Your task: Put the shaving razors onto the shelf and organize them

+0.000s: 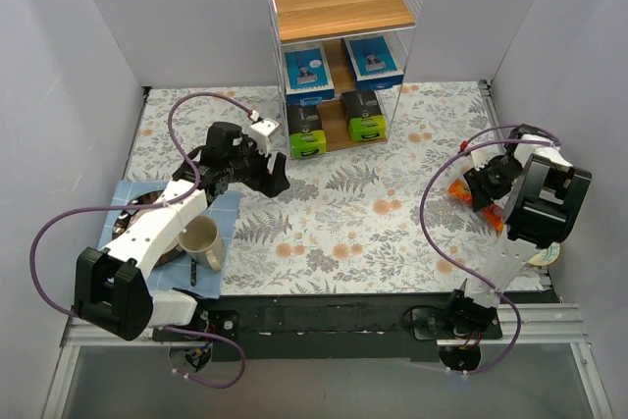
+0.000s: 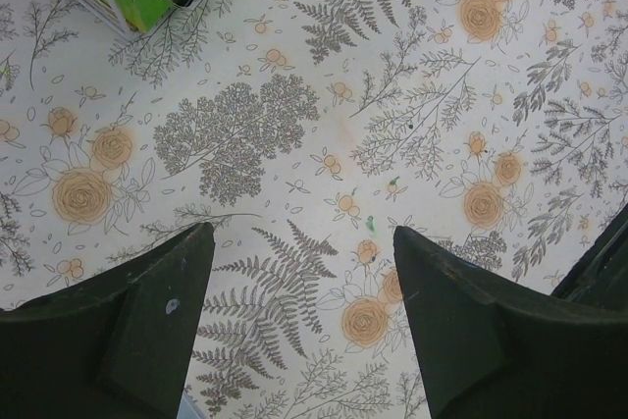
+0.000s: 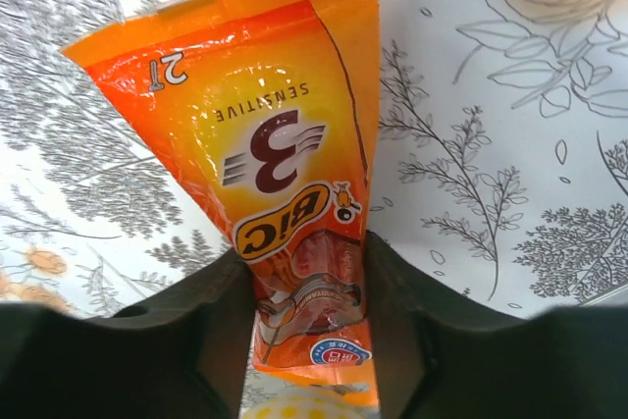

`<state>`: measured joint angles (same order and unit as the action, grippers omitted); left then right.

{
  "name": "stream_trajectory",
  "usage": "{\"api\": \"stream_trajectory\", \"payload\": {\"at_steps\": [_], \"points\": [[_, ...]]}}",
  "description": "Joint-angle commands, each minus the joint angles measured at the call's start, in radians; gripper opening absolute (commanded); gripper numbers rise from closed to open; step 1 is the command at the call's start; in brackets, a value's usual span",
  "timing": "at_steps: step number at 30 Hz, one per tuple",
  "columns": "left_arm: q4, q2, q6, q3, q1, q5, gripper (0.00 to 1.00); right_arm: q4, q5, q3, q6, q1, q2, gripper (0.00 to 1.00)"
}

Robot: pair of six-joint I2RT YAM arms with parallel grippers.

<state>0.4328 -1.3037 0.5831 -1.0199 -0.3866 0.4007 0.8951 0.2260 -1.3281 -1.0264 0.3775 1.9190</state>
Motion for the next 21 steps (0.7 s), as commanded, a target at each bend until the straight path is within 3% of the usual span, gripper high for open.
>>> {"api": "stream_trajectory", "payload": {"at_steps": [1, 8, 12, 13, 16, 17, 21], "points": [[-0.038, 0.053, -0.029, 0.03, 0.014, -0.016, 0.73, 0.094, 0.107, -0.066, -0.017, -0.034, -0.118, 0.48], [-0.074, 0.08, -0.029, 0.026, 0.022, -0.013, 0.73, 0.246, 0.229, -0.27, 0.021, -0.224, -0.291, 0.44], [-0.098, 0.101, -0.017, 0.026, 0.025, -0.002, 0.73, 0.364, 0.248, -0.613, 0.164, -0.366, -0.237, 0.45], [-0.106, 0.107, -0.005, 0.027, 0.028, 0.004, 0.73, 0.401, 0.271, -0.831, 0.211, -0.374, -0.163, 0.44], [-0.124, 0.116, 0.009, 0.038, 0.032, 0.024, 0.73, 0.397, 0.277, -1.104, 0.475, -0.403, -0.074, 0.43], [-0.132, 0.121, 0.011, 0.046, 0.034, 0.029, 0.73, 0.375, 0.283, -1.128, 0.603, -0.41, -0.072, 0.41], [-0.137, 0.145, 0.017, 0.061, 0.045, 0.035, 0.73, 0.162, 0.337, -1.005, 0.735, -0.488, -0.185, 0.41]]}}
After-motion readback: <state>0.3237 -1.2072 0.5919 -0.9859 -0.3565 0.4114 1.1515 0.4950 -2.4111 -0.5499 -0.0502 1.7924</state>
